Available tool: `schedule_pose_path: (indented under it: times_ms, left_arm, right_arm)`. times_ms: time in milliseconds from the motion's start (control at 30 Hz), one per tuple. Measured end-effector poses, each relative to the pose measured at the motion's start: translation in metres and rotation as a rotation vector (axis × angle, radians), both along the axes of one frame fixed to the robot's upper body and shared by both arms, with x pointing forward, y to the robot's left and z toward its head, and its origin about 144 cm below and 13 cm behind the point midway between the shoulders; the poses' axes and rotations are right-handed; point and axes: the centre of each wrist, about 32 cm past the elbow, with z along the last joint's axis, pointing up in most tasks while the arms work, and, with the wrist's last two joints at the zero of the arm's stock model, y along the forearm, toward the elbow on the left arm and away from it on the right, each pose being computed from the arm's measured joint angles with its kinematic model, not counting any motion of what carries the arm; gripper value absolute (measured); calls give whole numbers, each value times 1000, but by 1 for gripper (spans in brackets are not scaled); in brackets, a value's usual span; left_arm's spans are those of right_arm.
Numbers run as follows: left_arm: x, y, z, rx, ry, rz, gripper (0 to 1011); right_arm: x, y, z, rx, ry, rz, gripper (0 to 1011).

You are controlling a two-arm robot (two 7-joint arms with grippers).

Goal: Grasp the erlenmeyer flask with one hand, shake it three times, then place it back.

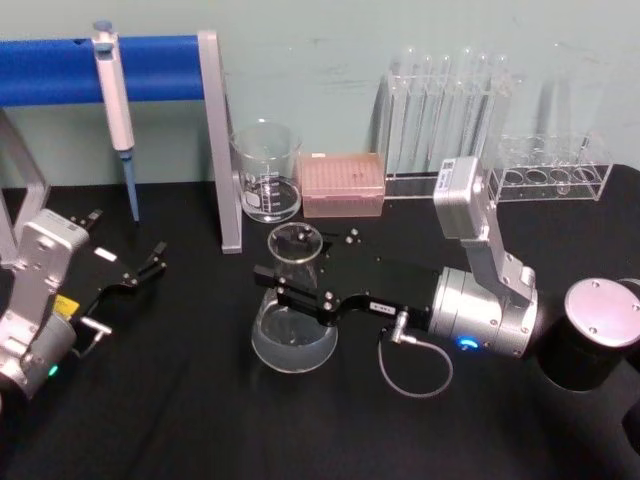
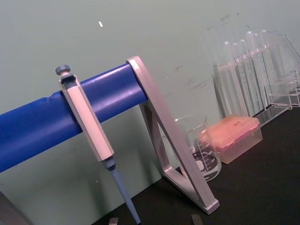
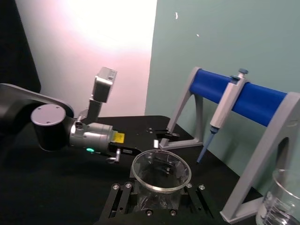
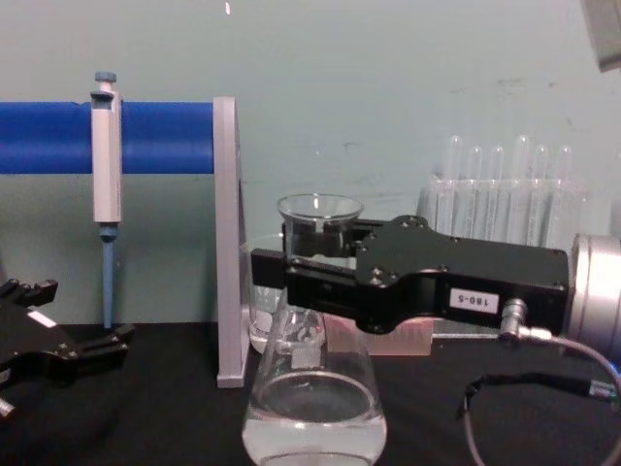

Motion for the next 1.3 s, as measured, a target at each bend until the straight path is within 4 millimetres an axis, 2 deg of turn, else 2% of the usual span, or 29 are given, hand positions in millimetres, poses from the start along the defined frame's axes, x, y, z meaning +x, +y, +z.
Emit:
schedule_pose_path:
  times_ms: [300, 733, 1300]
  left_arm:
    - [0, 0, 0, 0, 0, 0, 1001]
    - [0, 0, 0, 0, 0, 0, 1001]
    - [0, 0, 0, 0, 0, 0, 1001]
  right_arm:
    - [5, -4, -1, 6, -4, -74, 457]
    - [16, -12, -3, 17, -17, -324, 458]
    - [21, -25, -7, 28, -16, -532, 458]
